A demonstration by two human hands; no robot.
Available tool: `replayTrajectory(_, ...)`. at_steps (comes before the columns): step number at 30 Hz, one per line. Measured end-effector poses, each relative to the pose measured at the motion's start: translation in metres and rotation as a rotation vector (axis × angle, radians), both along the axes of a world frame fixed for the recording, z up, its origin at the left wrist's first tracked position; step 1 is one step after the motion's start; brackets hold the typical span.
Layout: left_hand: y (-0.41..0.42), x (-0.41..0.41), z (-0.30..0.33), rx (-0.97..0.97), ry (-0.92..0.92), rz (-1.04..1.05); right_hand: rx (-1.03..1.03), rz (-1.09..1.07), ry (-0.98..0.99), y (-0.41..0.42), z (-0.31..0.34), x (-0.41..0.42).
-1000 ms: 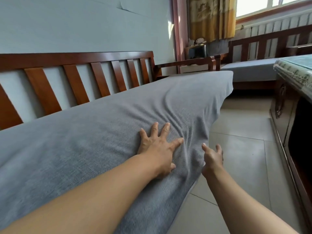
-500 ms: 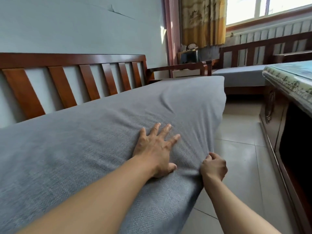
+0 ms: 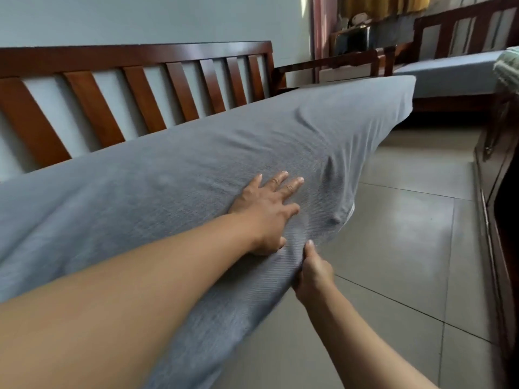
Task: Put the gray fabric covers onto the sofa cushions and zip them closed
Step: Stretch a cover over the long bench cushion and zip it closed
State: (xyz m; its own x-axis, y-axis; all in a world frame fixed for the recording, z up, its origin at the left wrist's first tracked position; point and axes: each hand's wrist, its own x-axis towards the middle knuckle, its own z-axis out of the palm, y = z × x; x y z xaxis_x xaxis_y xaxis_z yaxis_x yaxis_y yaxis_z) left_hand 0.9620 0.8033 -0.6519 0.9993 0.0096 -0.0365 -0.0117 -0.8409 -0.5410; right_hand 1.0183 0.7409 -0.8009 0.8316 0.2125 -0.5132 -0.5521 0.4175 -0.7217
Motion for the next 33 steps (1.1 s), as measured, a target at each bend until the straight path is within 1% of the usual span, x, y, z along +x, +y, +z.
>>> replayTrajectory(2, 0.002, -0.024, -0.003, 0.017, 0.001, -0.005, -0.300, -0.029, -0.144, 0.000, -0.007, -0.013)
replayTrajectory(3, 0.002, -0.035, -0.004, 0.028, 0.002, -0.003, -0.415, -0.052, -0.220, -0.003, -0.006, -0.016)
replayTrajectory(4, 0.002, -0.050, -0.005, 0.045, 0.016, 0.006, -0.468, -0.074, -0.236, -0.004, -0.002, -0.023)
replayTrajectory(6, 0.001, -0.078, -0.006, 0.099, 0.038, 0.017, -0.492, -0.116, -0.191, -0.006, 0.010, -0.031)
replayTrajectory(7, 0.001, -0.092, -0.007, 0.139, 0.050, 0.016, -0.470, -0.116, -0.152, -0.007, 0.013, -0.036)
replayTrajectory(8, 0.002, -0.107, -0.008, 0.177, 0.065, 0.016, -0.399, -0.093, -0.112, -0.007, 0.015, -0.047)
replayTrajectory(11, -0.001, -0.140, -0.014, 0.275, 0.125, 0.024, -0.082, 0.087, -0.025, -0.002, 0.016, -0.093)
replayTrajectory(12, -0.003, -0.148, -0.017, 0.307, 0.139, 0.030, -0.001, 0.125, 0.005, 0.000, 0.017, -0.112)
replayTrajectory(13, -0.005, -0.156, -0.021, 0.337, 0.148, 0.039, 0.022, 0.147, 0.011, 0.003, 0.015, -0.129)
replayTrajectory(14, -0.006, -0.164, -0.025, 0.361, 0.155, 0.043, -0.001, 0.140, -0.020, 0.007, 0.012, -0.145)
replayTrajectory(17, -0.006, -0.193, -0.035, 0.369, 0.154, 0.052, -0.295, 0.069, -0.200, 0.015, -0.001, -0.169)
replayTrajectory(20, -0.003, -0.230, -0.039, 0.371, 0.158, 0.071, -0.394, 0.056, -0.194, 0.011, 0.006, -0.171)
replayTrajectory(21, -0.002, -0.239, -0.040, 0.374, 0.168, 0.067, -0.387, 0.076, -0.157, 0.008, 0.008, -0.170)
replayTrajectory(22, 0.000, -0.246, -0.042, 0.372, 0.184, 0.062, -0.336, 0.111, -0.090, 0.005, 0.009, -0.172)
replayTrajectory(24, 0.005, -0.260, -0.050, 0.336, 0.186, 0.077, -0.134, 0.229, 0.025, 0.000, 0.012, -0.185)
replayTrajectory(25, 0.006, -0.266, -0.053, 0.328, 0.187, 0.087, -0.047, 0.276, 0.060, -0.002, 0.011, -0.192)
replayTrajectory(27, 0.006, -0.276, -0.059, 0.312, 0.186, 0.078, 0.049, 0.363, 0.070, -0.005, 0.006, -0.208)
replayTrajectory(28, 0.005, -0.281, -0.061, 0.307, 0.186, 0.075, 0.055, 0.406, 0.047, -0.005, 0.003, -0.215)
replayTrajectory(31, 0.005, -0.296, -0.065, 0.292, 0.156, 0.056, -0.076, 0.465, -0.080, -0.005, -0.001, -0.230)
replayTrajectory(33, 0.012, -0.308, -0.070, 0.232, 0.051, 0.004, -0.171, 0.443, -0.134, -0.005, 0.004, -0.233)
